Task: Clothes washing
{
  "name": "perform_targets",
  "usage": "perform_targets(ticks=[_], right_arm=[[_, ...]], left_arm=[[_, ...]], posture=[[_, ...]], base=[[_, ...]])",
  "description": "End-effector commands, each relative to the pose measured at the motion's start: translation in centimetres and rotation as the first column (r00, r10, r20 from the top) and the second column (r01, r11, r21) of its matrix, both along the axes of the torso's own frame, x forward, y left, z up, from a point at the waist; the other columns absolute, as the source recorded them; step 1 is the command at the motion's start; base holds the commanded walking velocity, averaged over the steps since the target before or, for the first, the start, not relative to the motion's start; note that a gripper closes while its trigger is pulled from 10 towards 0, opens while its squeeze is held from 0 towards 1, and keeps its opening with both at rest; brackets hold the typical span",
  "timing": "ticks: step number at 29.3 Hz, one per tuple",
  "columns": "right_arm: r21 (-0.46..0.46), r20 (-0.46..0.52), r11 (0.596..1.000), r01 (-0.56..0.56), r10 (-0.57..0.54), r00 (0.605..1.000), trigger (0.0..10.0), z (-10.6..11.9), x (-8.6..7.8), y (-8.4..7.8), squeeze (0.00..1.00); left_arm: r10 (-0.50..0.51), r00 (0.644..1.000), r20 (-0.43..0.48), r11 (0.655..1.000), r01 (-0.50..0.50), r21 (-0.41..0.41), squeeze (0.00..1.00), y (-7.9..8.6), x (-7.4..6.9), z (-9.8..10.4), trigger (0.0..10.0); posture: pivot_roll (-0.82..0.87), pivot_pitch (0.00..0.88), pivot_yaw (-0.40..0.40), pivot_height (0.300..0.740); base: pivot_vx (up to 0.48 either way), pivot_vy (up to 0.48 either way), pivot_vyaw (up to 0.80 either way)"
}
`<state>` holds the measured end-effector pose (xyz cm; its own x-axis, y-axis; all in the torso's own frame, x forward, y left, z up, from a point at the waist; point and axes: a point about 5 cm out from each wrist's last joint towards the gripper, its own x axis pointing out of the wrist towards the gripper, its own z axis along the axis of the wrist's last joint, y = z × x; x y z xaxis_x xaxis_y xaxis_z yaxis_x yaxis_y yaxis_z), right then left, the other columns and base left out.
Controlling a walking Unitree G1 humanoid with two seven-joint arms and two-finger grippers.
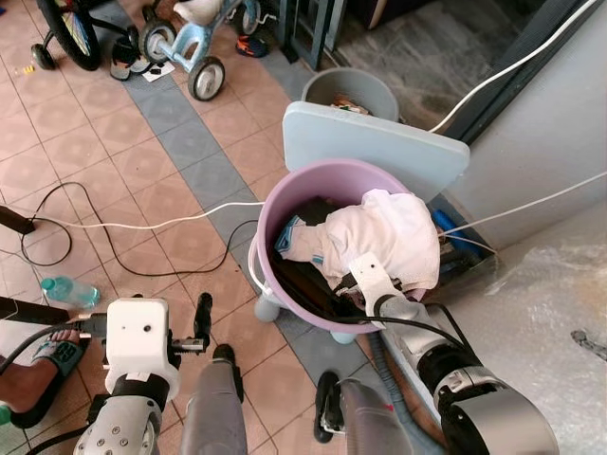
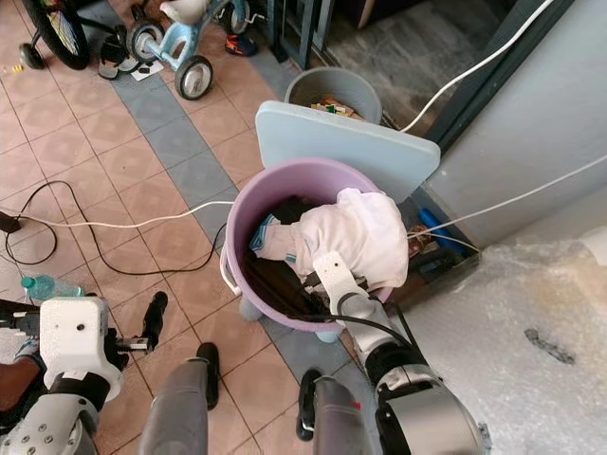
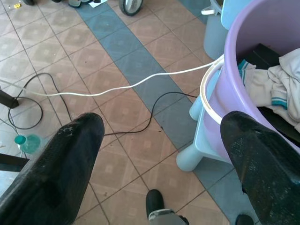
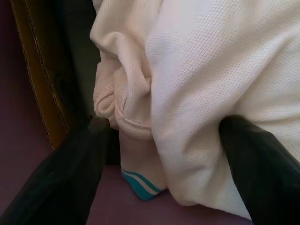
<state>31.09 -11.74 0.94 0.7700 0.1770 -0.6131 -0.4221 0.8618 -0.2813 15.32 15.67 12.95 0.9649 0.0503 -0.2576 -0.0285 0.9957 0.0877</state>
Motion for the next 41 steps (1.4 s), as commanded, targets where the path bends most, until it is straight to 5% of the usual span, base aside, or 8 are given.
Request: perform_targets(ticks=[1, 13, 33, 41], right_arm=[[-0.006, -0.055, 1.0, 0.008, -0.009, 0.998, 0.0, -1.3, -1.2, 0.1, 0.0], [0.061, 0.109, 0.996, 0.067, -0.074, 0.991, 0.0, 1.4, 1.2, 0.3, 0.0], [0.072, 0.122, 0.996, 0.052, -0.061, 0.991, 0.0, 1.7, 1.5, 0.8, 0.0], [0.178, 0.195, 0.982, 0.057, -0.092, 0.977, 0.0, 3.5, 2.7, 0.4, 0.0]], left_arm=[[0.001, 1.0, -0.021, 1.0, -0.001, 0.006, 0.0, -0.1, -0.5, 0.1, 10.0], [0.01, 0.999, -0.04, 1.0, -0.01, 0.001, 0.0, -0.4, -0.2, -0.1, 10.0], [0.041, 0.998, -0.04, 0.999, -0.041, 0.001, 0.0, -0.3, 0.0, -0.2, 10.0], [0.047, 0.999, -0.018, 0.999, -0.047, -0.008, 0.0, -0.3, 1.4, -0.5, 10.0]], posture=[[0.27, 0.455, -0.084, 0.74], [0.26, 0.447, -0.101, 0.74], [0.27, 0.445, -0.117, 0.74], [0.23, 0.394, -0.123, 0.74]], base=[[0.0, 0.0, 0.0], [0.0, 0.0, 0.0], [0.0, 0.0, 0.0], [0.0, 0.0, 0.0]])
